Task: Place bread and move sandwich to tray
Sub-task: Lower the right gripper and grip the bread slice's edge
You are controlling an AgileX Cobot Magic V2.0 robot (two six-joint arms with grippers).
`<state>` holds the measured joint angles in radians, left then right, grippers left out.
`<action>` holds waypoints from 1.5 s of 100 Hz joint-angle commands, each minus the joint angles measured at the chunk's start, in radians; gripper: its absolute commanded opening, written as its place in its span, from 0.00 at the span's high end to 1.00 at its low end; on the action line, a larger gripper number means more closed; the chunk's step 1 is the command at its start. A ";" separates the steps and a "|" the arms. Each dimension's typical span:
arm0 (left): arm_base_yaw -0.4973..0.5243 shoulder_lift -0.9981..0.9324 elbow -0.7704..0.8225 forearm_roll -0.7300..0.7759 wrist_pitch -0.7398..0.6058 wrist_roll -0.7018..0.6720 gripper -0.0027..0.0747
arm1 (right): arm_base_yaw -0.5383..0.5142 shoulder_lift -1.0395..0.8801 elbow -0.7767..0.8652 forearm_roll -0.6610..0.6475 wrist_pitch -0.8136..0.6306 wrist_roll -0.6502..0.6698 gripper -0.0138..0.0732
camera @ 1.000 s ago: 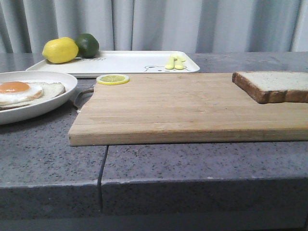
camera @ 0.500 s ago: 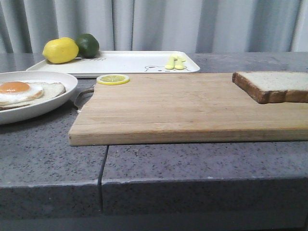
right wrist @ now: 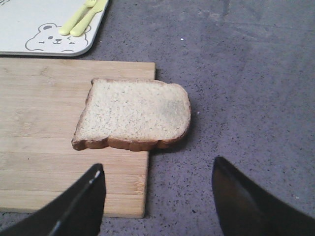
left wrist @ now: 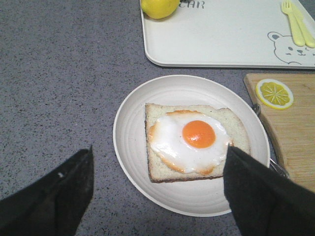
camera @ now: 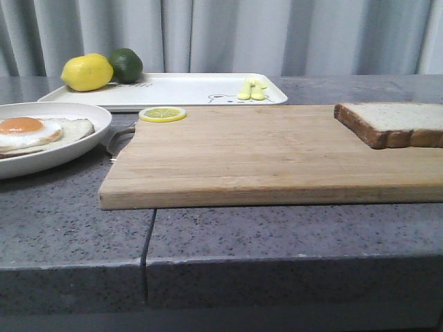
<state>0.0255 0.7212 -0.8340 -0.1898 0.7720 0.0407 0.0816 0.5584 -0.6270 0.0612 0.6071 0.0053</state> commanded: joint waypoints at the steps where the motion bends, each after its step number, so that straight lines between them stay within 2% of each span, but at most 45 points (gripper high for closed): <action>1: 0.002 0.002 -0.031 -0.020 -0.059 0.001 0.30 | 0.001 0.009 -0.037 0.001 -0.083 0.000 0.29; 60: 0.002 0.002 -0.031 -0.020 -0.059 0.001 0.30 | 0.000 0.010 -0.037 0.005 -0.107 -0.005 0.29; 88: 0.002 0.002 -0.031 -0.020 -0.059 0.001 0.30 | -0.060 0.057 -0.042 0.048 -0.102 -0.005 0.29; 97: 0.002 0.002 -0.031 -0.020 -0.059 0.001 0.30 | -0.105 0.083 -0.042 0.147 -0.114 -0.082 0.29; 107: 0.002 0.002 -0.031 -0.020 -0.059 0.001 0.30 | -0.163 0.117 -0.042 0.306 -0.123 -0.244 0.29; 118: 0.002 0.002 -0.031 -0.020 -0.059 0.001 0.30 | -0.238 0.151 -0.042 0.526 -0.115 -0.437 0.29; 130: 0.002 0.002 -0.031 -0.020 -0.059 0.001 0.30 | -0.270 0.182 -0.042 0.755 -0.135 -0.629 0.29; 140: 0.002 0.002 -0.031 -0.020 -0.059 0.001 0.30 | -0.307 0.231 -0.042 0.950 -0.140 -0.754 0.29; 150: 0.002 0.002 -0.031 -0.020 -0.059 0.001 0.30 | -0.360 0.288 -0.041 1.076 -0.126 -0.837 0.29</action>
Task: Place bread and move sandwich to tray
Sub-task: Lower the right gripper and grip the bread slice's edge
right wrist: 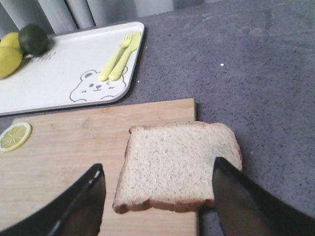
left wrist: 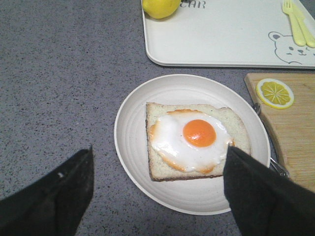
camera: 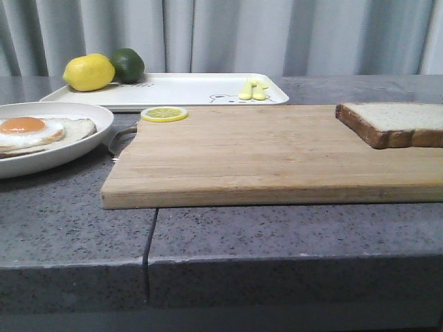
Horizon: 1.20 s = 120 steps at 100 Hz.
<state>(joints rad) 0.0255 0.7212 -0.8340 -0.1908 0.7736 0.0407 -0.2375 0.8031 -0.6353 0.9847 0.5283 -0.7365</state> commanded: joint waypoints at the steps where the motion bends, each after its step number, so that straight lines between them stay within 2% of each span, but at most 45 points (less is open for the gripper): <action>1: 0.002 0.002 -0.031 -0.019 -0.061 0.001 0.30 | -0.050 0.048 -0.032 0.159 -0.044 -0.102 0.29; 25: 0.002 0.002 -0.031 -0.019 -0.061 0.001 0.30 | -0.189 0.164 -0.030 0.320 0.040 -0.158 0.29; 38: 0.002 0.002 -0.031 -0.019 -0.061 0.001 0.30 | -0.230 0.222 -0.030 0.351 0.099 -0.168 0.29; 120: 0.002 0.002 -0.031 -0.019 -0.061 0.001 0.30 | -0.238 0.538 -0.031 0.391 0.215 -0.202 0.29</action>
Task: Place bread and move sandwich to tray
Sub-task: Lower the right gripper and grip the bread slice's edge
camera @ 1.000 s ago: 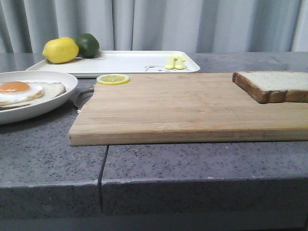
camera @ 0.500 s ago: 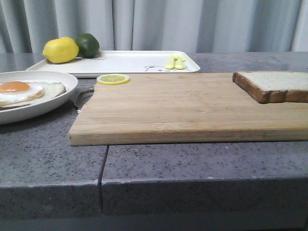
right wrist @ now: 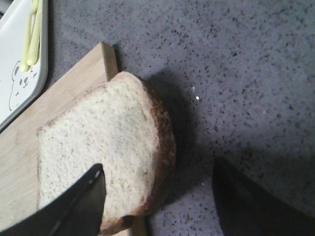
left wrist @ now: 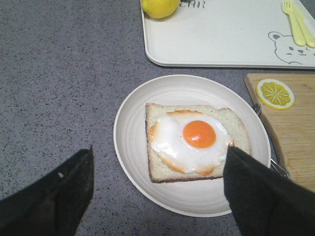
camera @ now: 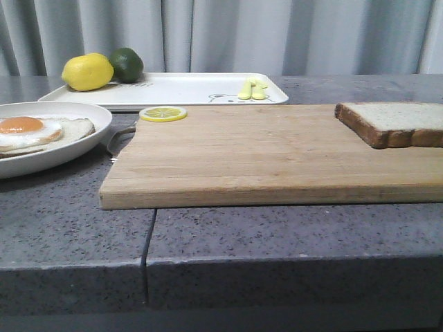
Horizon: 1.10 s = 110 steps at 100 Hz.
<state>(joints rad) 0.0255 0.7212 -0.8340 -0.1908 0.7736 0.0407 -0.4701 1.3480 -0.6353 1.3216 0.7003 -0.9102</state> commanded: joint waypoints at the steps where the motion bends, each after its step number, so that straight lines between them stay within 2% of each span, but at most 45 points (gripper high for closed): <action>1: 0.002 0.002 -0.031 -0.019 -0.061 0.001 0.30 | -0.006 -0.004 -0.031 0.056 0.043 -0.029 0.29; 25: 0.002 0.002 -0.031 -0.019 -0.061 0.001 0.30 | -0.004 0.044 -0.045 0.087 0.099 -0.050 0.29; 110: 0.002 0.002 -0.031 -0.019 -0.061 0.001 0.30 | 0.015 0.142 -0.076 0.118 0.128 -0.058 0.29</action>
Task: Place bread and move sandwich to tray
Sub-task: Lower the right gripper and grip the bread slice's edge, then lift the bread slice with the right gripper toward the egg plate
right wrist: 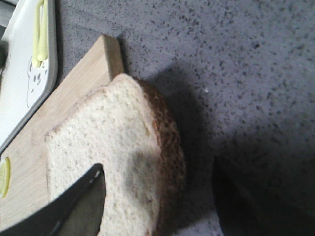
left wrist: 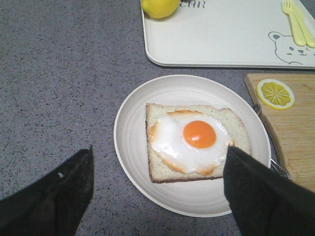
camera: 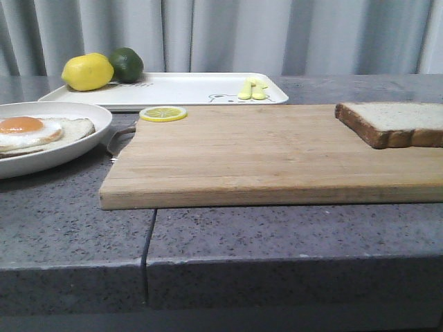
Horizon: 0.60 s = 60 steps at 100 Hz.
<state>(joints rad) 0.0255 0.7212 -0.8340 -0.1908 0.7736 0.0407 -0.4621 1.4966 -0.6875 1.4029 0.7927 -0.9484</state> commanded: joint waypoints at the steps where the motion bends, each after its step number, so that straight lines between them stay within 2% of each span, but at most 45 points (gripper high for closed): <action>1: 0.002 0.002 -0.031 -0.019 -0.061 0.001 0.30 | 0.007 -0.004 -0.024 0.037 0.036 -0.022 0.29; 37: 0.002 0.002 -0.031 -0.019 -0.061 0.001 0.30 | 0.058 0.070 -0.037 0.043 0.057 -0.034 0.31; 47: 0.002 0.002 -0.031 -0.019 -0.061 0.001 0.30 | 0.058 0.074 -0.037 0.048 0.050 -0.034 0.41; 60: 0.002 0.002 -0.031 -0.019 -0.061 0.001 0.30 | 0.058 0.074 -0.037 0.048 0.039 -0.034 0.63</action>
<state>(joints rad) 0.0255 0.7212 -0.8340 -0.1908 0.7736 0.0407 -0.4038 1.5712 -0.7187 1.4574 0.8338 -0.9854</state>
